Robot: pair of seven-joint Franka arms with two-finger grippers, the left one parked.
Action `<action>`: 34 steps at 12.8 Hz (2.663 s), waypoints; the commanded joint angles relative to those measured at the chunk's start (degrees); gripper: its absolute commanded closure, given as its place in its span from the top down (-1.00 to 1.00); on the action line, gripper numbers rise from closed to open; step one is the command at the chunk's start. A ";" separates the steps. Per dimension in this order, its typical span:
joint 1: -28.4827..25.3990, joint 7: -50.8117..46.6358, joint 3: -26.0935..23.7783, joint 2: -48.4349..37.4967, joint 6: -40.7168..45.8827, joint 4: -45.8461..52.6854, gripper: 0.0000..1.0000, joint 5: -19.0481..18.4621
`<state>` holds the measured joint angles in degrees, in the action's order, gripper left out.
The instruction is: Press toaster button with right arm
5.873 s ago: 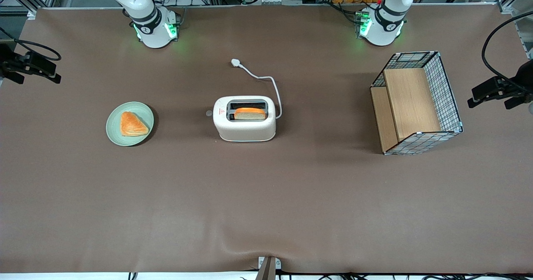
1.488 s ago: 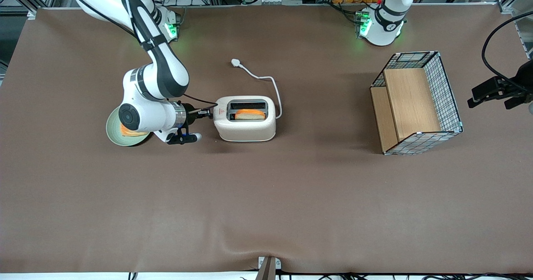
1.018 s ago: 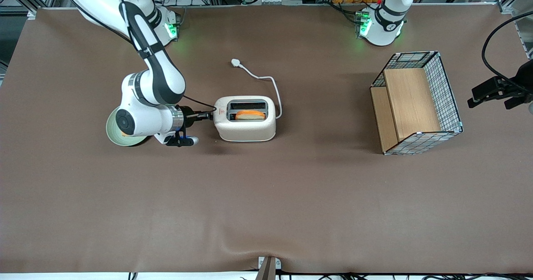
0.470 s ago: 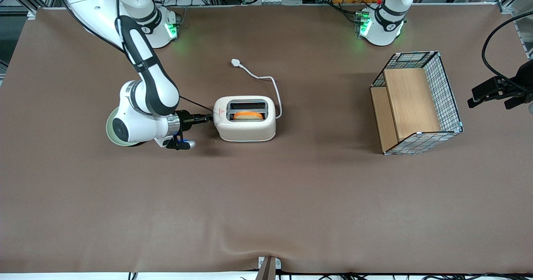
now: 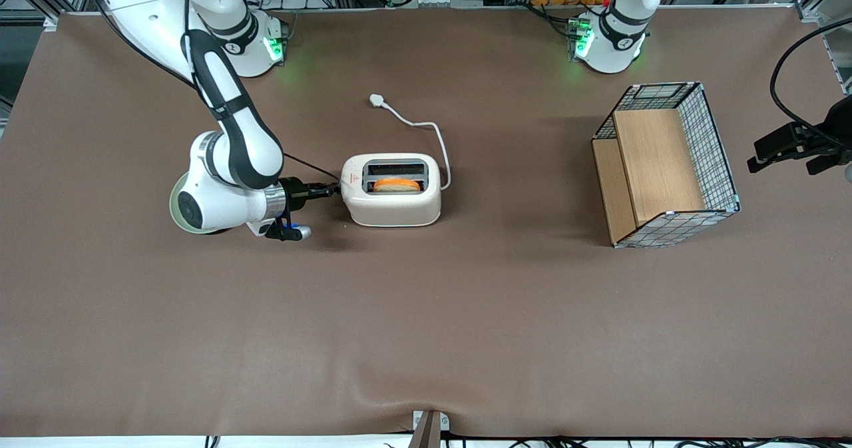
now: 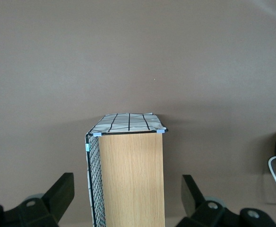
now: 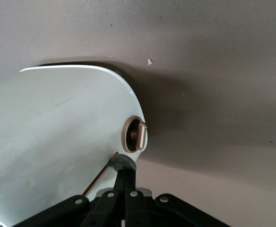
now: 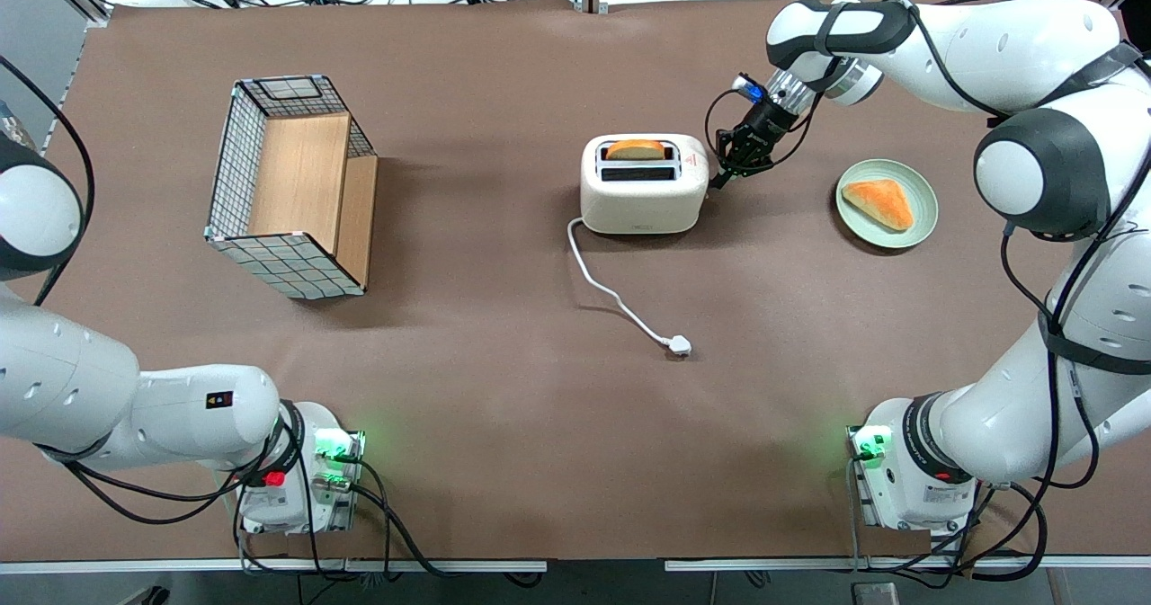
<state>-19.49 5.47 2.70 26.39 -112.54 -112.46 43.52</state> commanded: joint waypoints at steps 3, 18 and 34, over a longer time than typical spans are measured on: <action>-0.38 2.52 -0.77 3.23 -1.90 0.22 -1.00 2.36; 4.45 2.08 4.77 -3.27 5.31 6.63 1.00 -11.16; 11.90 4.11 10.51 -22.51 8.73 7.95 1.00 -36.21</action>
<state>-11.95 10.57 18.32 7.76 -104.28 -102.61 10.30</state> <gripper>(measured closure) 0.000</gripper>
